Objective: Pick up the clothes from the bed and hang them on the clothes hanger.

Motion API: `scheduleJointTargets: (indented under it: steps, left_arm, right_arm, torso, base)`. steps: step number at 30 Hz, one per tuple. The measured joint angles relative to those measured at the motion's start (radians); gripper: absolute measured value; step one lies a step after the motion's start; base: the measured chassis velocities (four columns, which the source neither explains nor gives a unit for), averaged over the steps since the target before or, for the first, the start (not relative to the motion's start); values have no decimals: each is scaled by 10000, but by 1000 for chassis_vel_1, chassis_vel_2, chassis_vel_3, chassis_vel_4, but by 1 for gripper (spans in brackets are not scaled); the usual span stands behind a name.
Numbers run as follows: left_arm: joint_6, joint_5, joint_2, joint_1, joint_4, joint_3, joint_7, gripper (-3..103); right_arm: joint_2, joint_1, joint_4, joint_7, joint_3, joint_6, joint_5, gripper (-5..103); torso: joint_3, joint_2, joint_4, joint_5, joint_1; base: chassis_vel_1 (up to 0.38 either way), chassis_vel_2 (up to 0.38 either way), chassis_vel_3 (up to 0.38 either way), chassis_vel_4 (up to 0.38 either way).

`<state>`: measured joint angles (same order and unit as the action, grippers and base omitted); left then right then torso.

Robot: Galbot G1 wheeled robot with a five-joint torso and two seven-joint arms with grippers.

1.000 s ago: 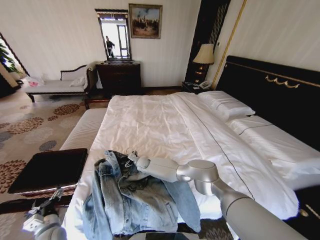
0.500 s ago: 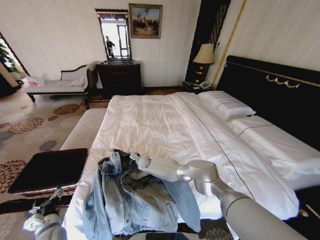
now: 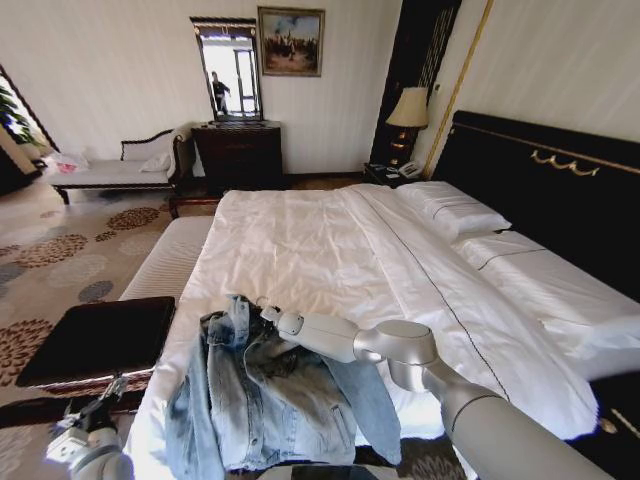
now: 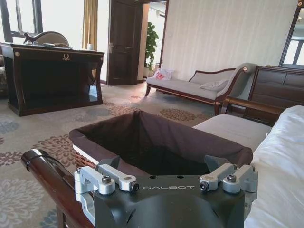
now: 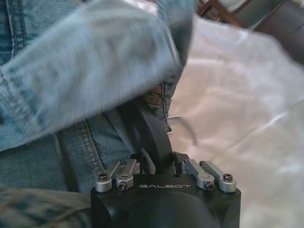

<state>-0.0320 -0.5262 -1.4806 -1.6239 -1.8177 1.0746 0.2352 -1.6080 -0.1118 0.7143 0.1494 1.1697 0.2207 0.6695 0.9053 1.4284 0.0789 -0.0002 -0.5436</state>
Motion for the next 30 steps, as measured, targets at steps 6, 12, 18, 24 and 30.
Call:
scheduleJointTargets:
  steps: [6,12,18,24,30]
  left_arm:
    - [13,7,-19,-14,-70,3,6,100]
    - [35,3,-32,-46,-201,36,17,100]
    - [37,-64,-12,-89,-262,111,23,100]
    - [69,-169,78,-137,-363,244,34,100]
    - [216,-220,112,-137,-528,276,55,100]
  right_arm:
    - [4,180,1,580,-436,-86,-1475,28]
    - [2,497,66,1054,-834,-347,-3669,28]
    - [1,792,79,1105,-1284,-653,-5075,26]
    - [-2,1708,112,1127,-2277,-1420,-6226,26]
    - [0,2268,606,1395,-3046,-1624,-6459,26]
  torso:
    - [0,0,3,-1,0]
    - [0,0,2,-1,0]
    - [0,0,2,0,-1]
    - [-2,0,0,1,-1]
    - [-1,0,1,1,-3]
  base:
    - [0,0,0,0]
    - [0,0,0,0]
    - [0,0,0,0]
    - [0,0,0,0]
    - [0,0,0,0]
